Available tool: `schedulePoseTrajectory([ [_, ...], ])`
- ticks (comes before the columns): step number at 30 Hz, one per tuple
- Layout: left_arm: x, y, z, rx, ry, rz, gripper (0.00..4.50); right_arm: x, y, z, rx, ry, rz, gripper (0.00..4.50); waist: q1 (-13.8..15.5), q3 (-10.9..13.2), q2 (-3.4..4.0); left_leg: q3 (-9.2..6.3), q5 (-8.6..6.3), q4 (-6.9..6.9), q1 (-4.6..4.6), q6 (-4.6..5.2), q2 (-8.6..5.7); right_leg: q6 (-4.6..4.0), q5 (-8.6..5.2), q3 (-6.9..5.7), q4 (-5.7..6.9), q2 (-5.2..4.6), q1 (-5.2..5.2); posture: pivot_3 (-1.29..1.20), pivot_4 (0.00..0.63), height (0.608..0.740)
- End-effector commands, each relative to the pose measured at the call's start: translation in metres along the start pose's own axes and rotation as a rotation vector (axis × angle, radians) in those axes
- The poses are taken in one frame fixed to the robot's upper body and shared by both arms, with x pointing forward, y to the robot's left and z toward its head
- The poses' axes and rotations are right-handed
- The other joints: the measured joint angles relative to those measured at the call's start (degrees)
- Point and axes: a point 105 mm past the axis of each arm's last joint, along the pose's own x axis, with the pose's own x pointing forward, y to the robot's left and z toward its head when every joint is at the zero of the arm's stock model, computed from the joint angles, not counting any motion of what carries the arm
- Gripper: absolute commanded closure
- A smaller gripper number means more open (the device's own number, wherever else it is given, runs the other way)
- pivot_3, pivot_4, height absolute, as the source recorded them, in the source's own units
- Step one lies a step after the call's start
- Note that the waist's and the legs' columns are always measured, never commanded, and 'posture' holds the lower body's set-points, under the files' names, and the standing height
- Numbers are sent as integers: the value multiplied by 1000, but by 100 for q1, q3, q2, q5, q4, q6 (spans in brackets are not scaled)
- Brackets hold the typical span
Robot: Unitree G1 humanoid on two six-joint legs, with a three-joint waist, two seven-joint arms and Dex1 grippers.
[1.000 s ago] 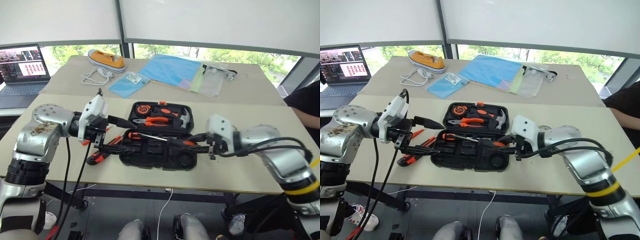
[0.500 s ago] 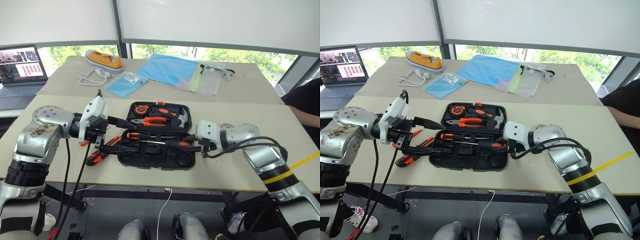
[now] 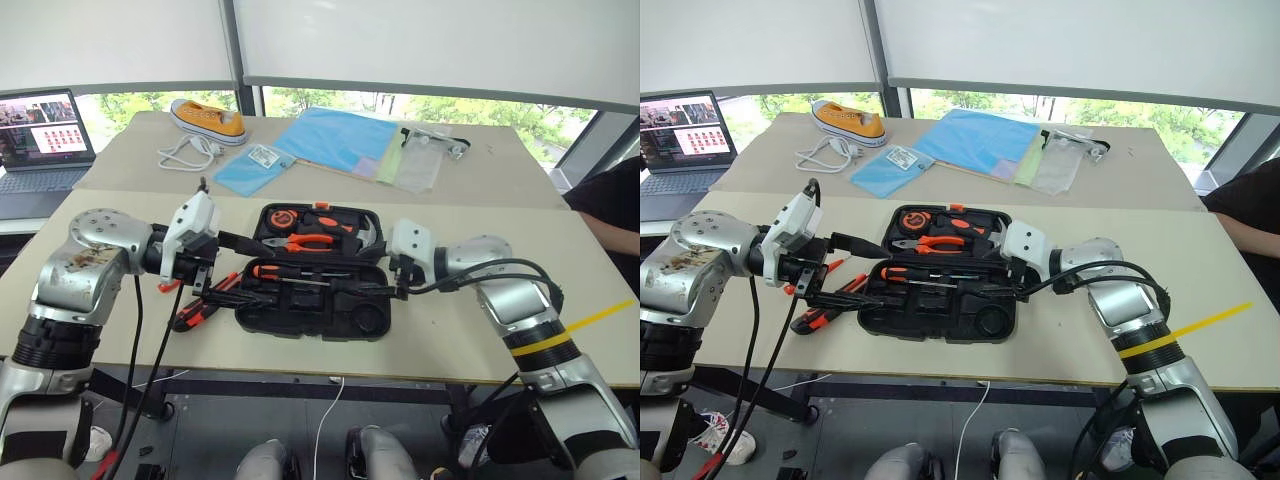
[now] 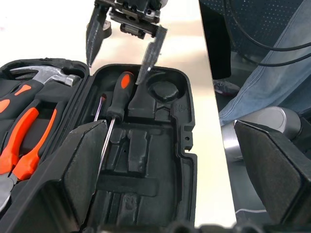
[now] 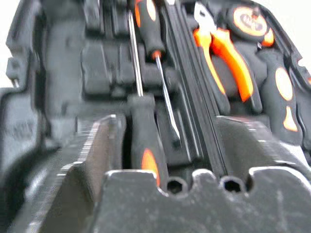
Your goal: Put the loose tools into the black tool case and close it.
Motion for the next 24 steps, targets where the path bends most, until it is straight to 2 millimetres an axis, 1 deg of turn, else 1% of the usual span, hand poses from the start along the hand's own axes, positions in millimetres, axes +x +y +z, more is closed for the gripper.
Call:
schedulePoseTrajectory([
  [1,-1,4,6,47,2,16,0,3,-6,15,-29,-39,-15,2166,-1,0,0,0,0,0,0,0,0,0,0,0,0,1,0,0,150,718],
  [4,-1,5,5,47,4,19,0,12,-3,13,-28,-29,6,3271,-6,0,0,0,0,0,0,0,0,0,0,0,1,2,0,0,150,718],
  [7,-1,5,3,45,4,23,0,22,2,7,-15,0,39,4209,-14,0,1,0,0,0,0,0,0,0,0,-1,1,2,0,0,150,718],
  [8,-1,5,3,44,4,23,0,27,5,2,-13,34,52,4476,-17,0,1,1,0,0,1,0,0,-1,0,-1,1,3,0,0,150,718],
  [10,-1,4,2,42,4,25,0,35,10,-14,-42,120,70,4476,-23,0,1,0,0,-1,1,0,0,-2,-1,-1,2,4,0,0,150,718],
  [12,-1,4,2,41,4,26,0,39,15,-27,-50,185,88,4476,-26,-1,4,1,0,-1,1,0,-1,-3,-2,-1,2,3,0,0,150,718],
  [15,-1,4,1,39,5,29,0,42,19,-38,-48,234,94,4476,-32,-4,4,3,0,-1,17,-2,0,-2,-2,2,5,2,11,0,150,718],
  [17,-1,4,0,37,7,34,0,43,16,-37,-56,225,67,4476,-35,-5,4,3,1,-1,31,-5,0,-4,-4,7,11,-2,19,0,150,718],
  [18,-2,4,-1,32,10,39,0,43,15,-32,-47,197,57,4476,-41,-5,4,3,1,-1,39,-7,2,-4,-4,9,11,-5,25,0,150,718],
  [20,-4,3,-3,25,14,48,0,42,13,-21,-23,146,46,4476,-49,-5,4,3,-17,-1,50,-50,7,-4,-4,12,12,-12,34,0,150,718],
  [23,-11,3,-12,-7,30,94,0,31,5,13,28,-7,4,4476,-50,-5,4,3,-12,-1,50,-54,10,-9,-5,15,23,-12,30,0,150,718],
  [24,-12,3,-14,-14,34,107,0,28,4,20,42,-37,-3,4476,-46,-5,4,3,-11,-1,47,-52,10,-14,-8,17,30,-14,23,0,150,718],
])
